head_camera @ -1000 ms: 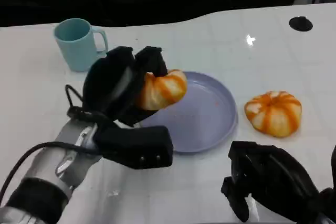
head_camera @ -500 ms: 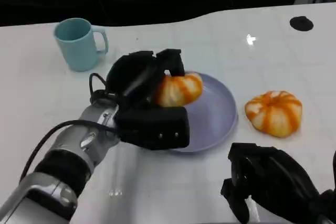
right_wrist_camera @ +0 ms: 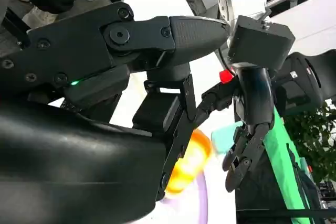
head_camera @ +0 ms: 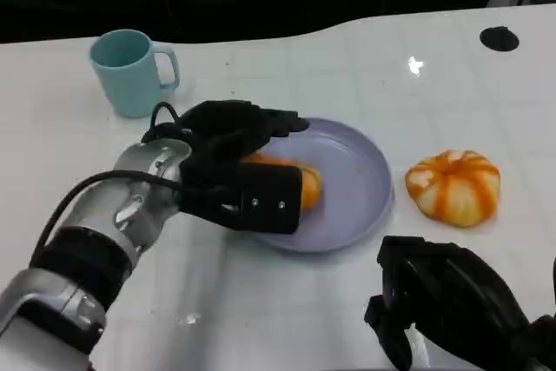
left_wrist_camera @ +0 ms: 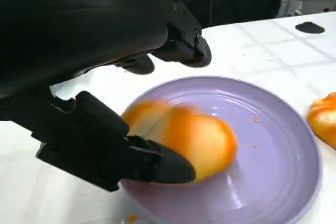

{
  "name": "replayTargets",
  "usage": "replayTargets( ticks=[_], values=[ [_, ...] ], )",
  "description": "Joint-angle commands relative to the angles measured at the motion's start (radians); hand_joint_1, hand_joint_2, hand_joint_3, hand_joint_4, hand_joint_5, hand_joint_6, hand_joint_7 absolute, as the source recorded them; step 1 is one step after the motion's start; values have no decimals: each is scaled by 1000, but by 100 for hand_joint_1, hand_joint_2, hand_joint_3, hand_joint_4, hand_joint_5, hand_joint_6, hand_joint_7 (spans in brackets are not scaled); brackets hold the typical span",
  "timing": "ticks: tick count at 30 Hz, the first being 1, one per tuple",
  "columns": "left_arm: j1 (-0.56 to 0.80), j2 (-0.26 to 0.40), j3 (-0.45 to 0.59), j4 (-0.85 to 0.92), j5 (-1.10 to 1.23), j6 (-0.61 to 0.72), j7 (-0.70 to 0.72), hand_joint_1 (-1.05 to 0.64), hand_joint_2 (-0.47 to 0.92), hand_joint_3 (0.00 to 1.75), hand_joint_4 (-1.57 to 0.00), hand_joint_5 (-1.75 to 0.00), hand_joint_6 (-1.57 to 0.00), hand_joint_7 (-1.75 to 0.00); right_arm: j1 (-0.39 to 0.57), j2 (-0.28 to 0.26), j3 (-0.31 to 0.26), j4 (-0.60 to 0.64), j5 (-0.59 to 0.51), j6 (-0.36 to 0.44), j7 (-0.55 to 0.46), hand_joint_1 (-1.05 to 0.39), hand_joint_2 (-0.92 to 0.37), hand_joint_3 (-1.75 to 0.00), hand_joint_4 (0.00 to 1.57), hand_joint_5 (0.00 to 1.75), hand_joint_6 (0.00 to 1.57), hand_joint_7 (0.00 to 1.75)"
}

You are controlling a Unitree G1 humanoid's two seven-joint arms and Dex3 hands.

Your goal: Grasp the bread from the table and place it into the plate.

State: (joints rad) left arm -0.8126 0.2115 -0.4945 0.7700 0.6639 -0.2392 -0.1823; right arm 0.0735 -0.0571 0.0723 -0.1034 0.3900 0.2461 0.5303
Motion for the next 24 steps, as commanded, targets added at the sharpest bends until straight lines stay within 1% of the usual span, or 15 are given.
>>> replayTargets(
  ticks=[1, 7, 8, 12, 15, 17, 19, 20, 21, 22, 23, 24],
  values=[
    [18, 39, -6, -60, 3, 8, -33, -81, 92, 45, -3, -27, -22, 0, 11, -5, -5, -14, 8, -5, -6, -93, -92, -36, 129, 164, 110, 158],
    [93, 74, 24, -188, -44, -15, -43, -81, 92, 44, -6, -29, -24, -1, 14, -11, -11, -17, 11, -8, 0, -91, -92, -38, 128, 163, 109, 157],
    [115, 81, 39, -220, -62, -17, -48, -81, 92, 44, -6, -30, -24, -1, 14, -12, -12, -18, 13, -6, 1, -91, -92, -38, 128, 163, 109, 157],
    [215, 94, 116, -342, -162, -24, -59, -71, 92, 40, -15, -36, -33, -5, 15, -11, -14, -18, 20, 1, 3, -91, -92, -38, 128, 163, 108, 158],
    [298, 83, 186, -427, -283, -21, -87, -68, 92, 41, -20, -40, -38, -6, 14, -14, -11, -16, 16, -3, 2, -91, -92, -38, 128, 163, 109, 158],
    [355, 60, 234, -479, -392, -14, -111, -65, 92, 39, -23, -47, -43, -7, 12, -16, -10, -15, 14, -3, 1, -91, -92, -38, 128, 163, 108, 158],
    [417, 30, 284, -534, -518, 0, -141, -59, 92, 34, -21, -69, -49, -8, 10, -16, -11, -13, 19, 4, 2, -91, -92, -38, 128, 163, 108, 158],
    [447, 19, 304, -559, -569, 2, -153, -58, 92, 33, -22, -74, -51, -8, 10, -17, -11, -14, 19, 4, 1, -91, -92, -38, 128, 163, 108, 158],
    [476, 10, 321, -588, -611, 12, -161, -58, 92, 34, -25, -81, -54, -10, 9, -17, -10, -15, 18, 5, 0, -91, -92, -38, 128, 163, 108, 158],
    [508, 0, 337, -622, -654, 34, -168, -57, 92, 33, -32, -89, -60, -13, 9, -16, -9, -17, 18, 7, -2, -91, -92, -38, 128, 163, 108, 158],
    [547, -18, 355, -665, -711, 69, -173, -57, 92, 33, -37, -94, -64, -15, 9, -16, -9, -18, 18, 8, -3, -91, -92, -38, 128, 163, 108, 157],
    [581, -35, 369, -703, -760, 101, -176, -56, 92, 32, -42, -105, -68, -22, 10, -16, -9, -19, 20, 12, -3, -92, -92, -38, 128, 163, 108, 157]
  ],
)
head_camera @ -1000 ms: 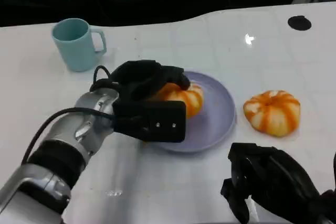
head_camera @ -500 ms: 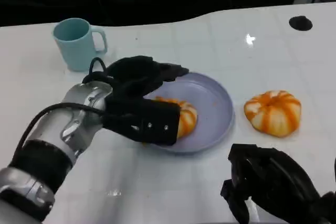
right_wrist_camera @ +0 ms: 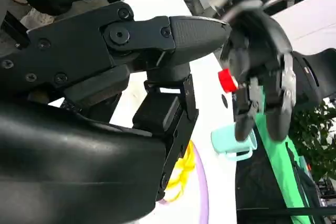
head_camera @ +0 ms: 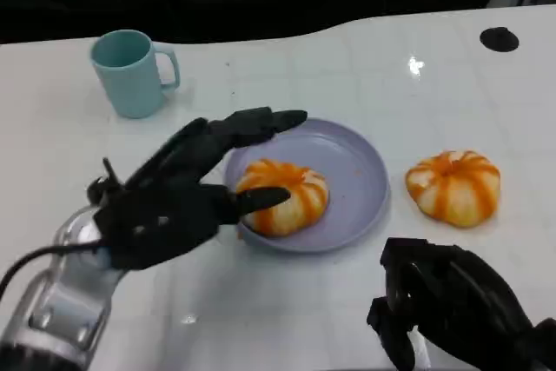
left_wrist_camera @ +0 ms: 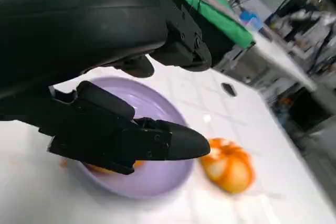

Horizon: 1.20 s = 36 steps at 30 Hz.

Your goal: Grasp the bread from the table and place it into the plate.

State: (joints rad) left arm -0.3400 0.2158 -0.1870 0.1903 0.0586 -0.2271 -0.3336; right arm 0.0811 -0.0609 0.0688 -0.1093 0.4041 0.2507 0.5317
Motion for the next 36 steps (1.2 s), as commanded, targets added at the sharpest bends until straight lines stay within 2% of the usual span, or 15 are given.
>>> replayTargets(
  ticks=[1, 3, 4, 7, 10, 14, 21, 26, 36],
  values=[
    [138, -54, 73, -158, -195, 121, -24, -54, 92, 32, -46, -120, -63, -47, 2, -12, -5, -14, 8, 10, -5, -92, -92, -37, 128, 163, 108, 157],
    [207, -83, 93, -239, -282, 206, -16, -53, 92, 35, -49, -140, -49, -94, 2, -14, -5, -16, 7, 9, -4, -92, -92, -37, 128, 163, 108, 157],
    [234, -93, 101, -269, -315, 236, -16, -53, 92, 40, -46, -157, -43, -121, 1, -14, -5, -17, 7, 9, -3, -92, -92, -37, 128, 163, 108, 157],
    [317, -107, 111, -326, -350, 249, -20, -53, 92, 49, -48, -172, -38, -154, 2, -13, -6, -23, 12, 22, -9, -91, -92, -36, 128, 163, 108, 158],
    [383, -107, 112, -372, -346, 265, -10, -57, 92, 49, -54, -174, -40, -168, 2, -12, -6, -26, 14, 29, -10, -91, -92, -35, 128, 164, 108, 158],
    [473, -130, 112, -396, -395, 259, -35, -60, 92, 46, -63, -175, -43, -174, 1, -12, -2, -26, 10, 24, -6, -92, -92, -34, 128, 164, 108, 158],
    [580, -184, 105, -418, -461, 311, -21, -61, 92, 40, -79, -175, -59, -175, -7, -15, 1, -25, 0, 25, -16, -93, -92, -36, 128, 163, 109, 158],
    [575, -212, 127, -385, -505, 339, -28, -56, 92, 43, -87, -175, -63, -175, -18, -16, -3, -11, 3, 18, -10, -91, -92, -37, 128, 164, 109, 157],
    [531, -219, 152, -293, -518, 310, -84, -56, 92, 45, -91, -175, -64, -175, -34, -13, -13, 22, 5, -5, 2, -92, -92, -36, 127, 164, 109, 157]
  ],
)
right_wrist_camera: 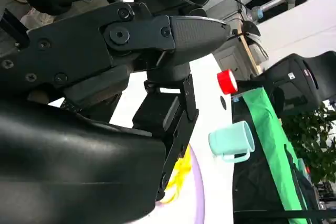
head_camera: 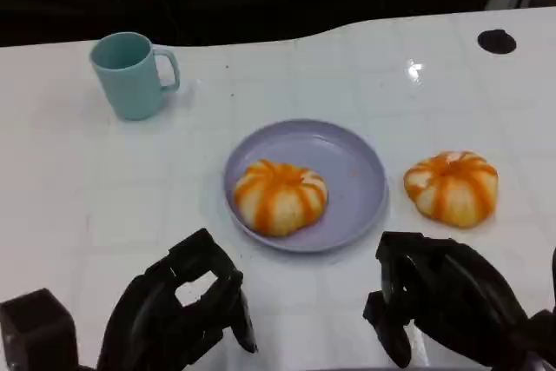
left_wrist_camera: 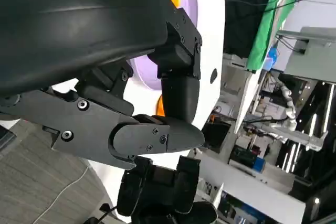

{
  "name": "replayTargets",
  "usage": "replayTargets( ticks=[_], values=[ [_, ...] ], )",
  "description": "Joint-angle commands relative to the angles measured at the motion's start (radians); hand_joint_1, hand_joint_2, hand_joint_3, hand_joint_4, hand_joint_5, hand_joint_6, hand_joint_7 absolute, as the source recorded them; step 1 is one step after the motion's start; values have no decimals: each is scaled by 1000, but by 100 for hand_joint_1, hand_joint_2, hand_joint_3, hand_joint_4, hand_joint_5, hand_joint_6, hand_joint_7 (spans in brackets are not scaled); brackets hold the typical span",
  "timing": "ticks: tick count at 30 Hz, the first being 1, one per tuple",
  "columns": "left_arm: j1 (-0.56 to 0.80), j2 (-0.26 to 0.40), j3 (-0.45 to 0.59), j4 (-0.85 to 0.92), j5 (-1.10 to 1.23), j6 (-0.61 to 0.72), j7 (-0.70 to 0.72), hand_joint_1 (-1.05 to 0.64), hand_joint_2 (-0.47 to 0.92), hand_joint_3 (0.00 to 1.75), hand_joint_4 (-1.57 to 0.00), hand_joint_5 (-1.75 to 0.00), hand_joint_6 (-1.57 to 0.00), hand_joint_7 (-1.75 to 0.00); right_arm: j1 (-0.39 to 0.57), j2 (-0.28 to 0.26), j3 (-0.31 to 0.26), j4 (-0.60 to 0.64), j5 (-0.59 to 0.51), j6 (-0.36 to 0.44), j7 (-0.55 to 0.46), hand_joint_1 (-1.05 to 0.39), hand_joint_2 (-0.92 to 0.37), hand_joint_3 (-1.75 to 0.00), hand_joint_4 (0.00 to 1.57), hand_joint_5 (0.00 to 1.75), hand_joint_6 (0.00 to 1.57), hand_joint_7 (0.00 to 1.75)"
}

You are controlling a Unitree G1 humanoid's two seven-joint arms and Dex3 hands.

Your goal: Grasp the bread from the table and place it into the plate.

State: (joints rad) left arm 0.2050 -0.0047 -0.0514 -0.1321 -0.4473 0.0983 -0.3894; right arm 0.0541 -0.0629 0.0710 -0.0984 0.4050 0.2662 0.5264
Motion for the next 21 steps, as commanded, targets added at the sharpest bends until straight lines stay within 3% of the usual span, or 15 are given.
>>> replayTargets(
  ticks=[1, 21],
  values=[
    [-18, 1, 20, 37, -15, -14, -33, -56, 92, 45, -91, -175, -64, -175, -7, -12, -15, 11, 2, -21, 8, -92, -92, -36, 127, 164, 109, 157],
    [-52, -1, 38, 105, -20, -19, -95, -56, 92, 39, -91, -175, -66, -175, -21, -11, -14, 36, -6, -44, 10, -91, -92, -38, 127, 165, 109, 158]
  ],
)
